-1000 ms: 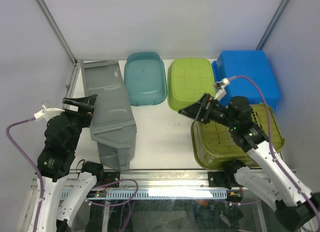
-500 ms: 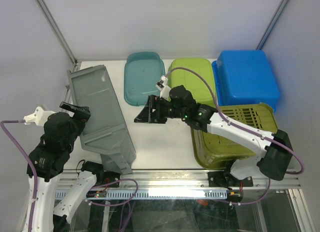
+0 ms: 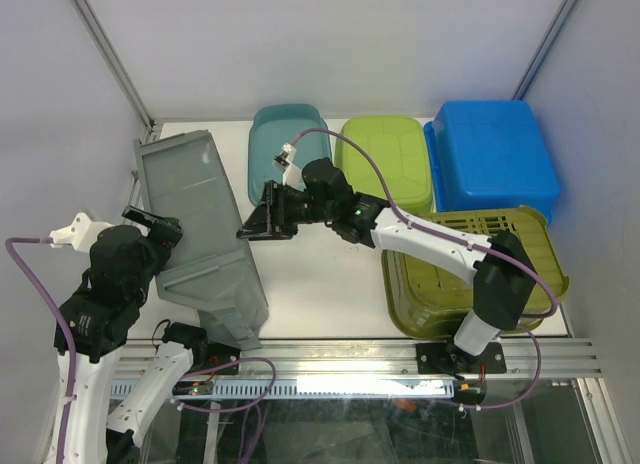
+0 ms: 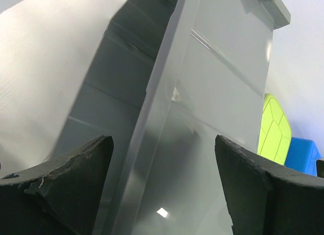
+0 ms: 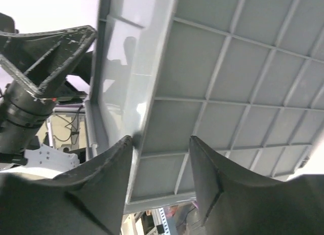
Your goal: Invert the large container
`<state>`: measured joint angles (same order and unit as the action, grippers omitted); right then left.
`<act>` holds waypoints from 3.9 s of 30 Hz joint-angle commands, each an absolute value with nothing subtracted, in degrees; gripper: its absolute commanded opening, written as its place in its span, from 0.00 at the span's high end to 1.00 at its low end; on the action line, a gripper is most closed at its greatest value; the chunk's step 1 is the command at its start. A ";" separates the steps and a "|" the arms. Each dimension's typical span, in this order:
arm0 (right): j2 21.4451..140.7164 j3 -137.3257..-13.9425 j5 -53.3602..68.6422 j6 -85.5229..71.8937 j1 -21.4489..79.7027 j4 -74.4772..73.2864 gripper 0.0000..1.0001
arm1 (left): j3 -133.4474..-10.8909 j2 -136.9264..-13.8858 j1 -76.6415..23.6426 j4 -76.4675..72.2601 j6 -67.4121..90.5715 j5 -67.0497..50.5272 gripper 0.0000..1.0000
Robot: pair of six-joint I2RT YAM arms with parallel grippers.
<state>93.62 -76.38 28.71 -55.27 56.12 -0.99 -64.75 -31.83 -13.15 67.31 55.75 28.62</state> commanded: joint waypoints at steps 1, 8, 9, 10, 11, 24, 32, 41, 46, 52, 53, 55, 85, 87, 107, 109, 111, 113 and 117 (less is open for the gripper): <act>94.66 -81.21 34.04 -55.88 57.25 4.75 0.54 | -64.51 -32.58 -13.28 65.68 52.73 29.23 0.16; 95.39 -82.52 36.98 -56.98 57.98 7.27 0.68 | -62.45 -32.91 -13.28 63.92 52.38 27.72 0.17; 95.69 -82.79 37.54 -57.22 58.15 7.80 0.74 | -62.21 -32.95 -13.27 63.63 52.38 27.55 0.17; 96.03 -83.18 37.99 -57.67 58.30 8.15 0.78 | -62.04 -32.96 -13.25 63.31 51.19 27.32 0.17; 96.43 -83.58 38.43 -58.02 58.42 8.50 0.80 | -61.86 -32.96 -13.31 63.18 51.00 27.33 0.17; 101.29 -94.95 39.33 -60.06 58.76 8.08 1.00 | -59.15 -32.52 -13.27 59.46 48.90 27.50 0.17; 105.75 -105.01 40.44 -60.19 60.06 6.31 1.00 | -56.11 -33.53 -13.29 53.02 47.38 27.88 0.17; 109.55 -113.54 40.92 -58.09 63.04 2.11 1.00 | -59.20 -37.44 -13.34 47.19 44.51 27.30 0.18; 108.50 -113.92 40.31 -57.07 64.04 1.59 1.00 | -59.89 -37.11 -13.29 46.58 43.86 27.36 0.18; 107.45 -114.20 39.81 -55.87 64.98 0.71 1.00 | -58.63 -35.10 -13.29 46.81 44.83 25.31 0.18; 107.41 -114.17 39.80 -55.82 65.33 0.78 1.00 | -58.38 -34.64 -13.30 47.17 45.02 24.62 0.19; 107.40 -114.26 39.97 -55.73 65.67 0.81 1.00 | -57.76 -33.73 -13.31 48.28 45.63 23.91 0.19; 102.55 -113.48 39.57 -50.33 69.67 -0.14 1.00 | -53.89 -32.99 -13.27 47.32 45.75 18.41 0.19; 102.24 -113.49 39.42 -50.34 69.99 -0.23 1.00 | -52.94 -32.80 -13.33 46.90 45.82 17.88 0.19; 100.96 -113.86 38.32 -45.16 71.82 -2.66 1.00 | -49.66 -32.39 -13.31 46.13 45.70 18.29 0.18; 101.26 -113.91 38.17 -44.82 71.81 -3.18 1.00 | -49.78 -32.33 -13.30 46.48 45.63 19.38 0.18; 101.88 -114.01 37.64 -44.27 71.86 -4.15 1.00 | -50.21 -32.58 -13.30 47.18 45.30 21.12 0.18; 102.63 -113.87 37.84 -44.57 71.81 -4.21 1.00 | -50.92 -33.30 -13.35 48.53 45.05 23.08 0.17; 104.62 -113.85 38.04 -45.24 71.85 -3.56 1.00 | -52.36 -35.00 -13.31 53.34 47.32 29.61 0.16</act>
